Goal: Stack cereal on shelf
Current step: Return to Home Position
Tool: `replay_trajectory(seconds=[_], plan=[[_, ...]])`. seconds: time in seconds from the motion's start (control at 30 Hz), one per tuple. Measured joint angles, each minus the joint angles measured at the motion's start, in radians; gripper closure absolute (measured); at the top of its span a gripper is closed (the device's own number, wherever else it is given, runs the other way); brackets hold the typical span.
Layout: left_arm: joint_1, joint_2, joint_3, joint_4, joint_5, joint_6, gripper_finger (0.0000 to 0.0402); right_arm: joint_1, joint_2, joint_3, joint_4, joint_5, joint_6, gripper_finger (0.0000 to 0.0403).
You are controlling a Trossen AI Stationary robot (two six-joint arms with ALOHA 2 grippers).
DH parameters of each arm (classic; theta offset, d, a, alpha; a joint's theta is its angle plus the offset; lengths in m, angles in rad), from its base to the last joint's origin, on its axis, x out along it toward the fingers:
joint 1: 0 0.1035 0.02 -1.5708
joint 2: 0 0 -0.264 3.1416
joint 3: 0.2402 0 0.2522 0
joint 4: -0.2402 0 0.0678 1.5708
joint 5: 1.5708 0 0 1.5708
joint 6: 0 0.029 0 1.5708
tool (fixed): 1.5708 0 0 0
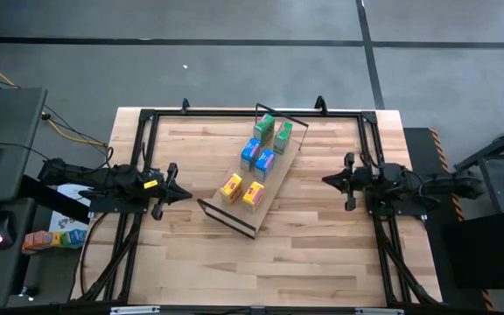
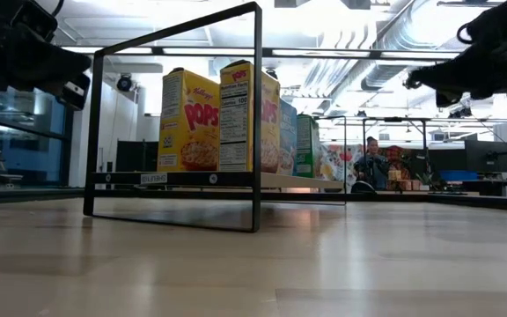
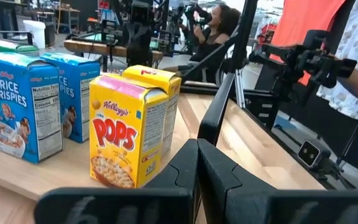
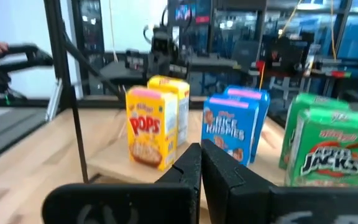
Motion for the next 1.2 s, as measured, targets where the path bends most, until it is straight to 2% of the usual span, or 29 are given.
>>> replay_trajectory(seconds=[0.1,1.2], plan=[[0.0,-0.012,0.0,0.002,0.0,0.0,0.0401,0.0,-0.075,0.0,-0.041,0.001,0.0,0.0402],[0.0,-0.054,0.0,0.0,0.0,0.0,0.0401,0.0,-0.069,-0.001,-0.061,0.0,0.0,0.0402]])
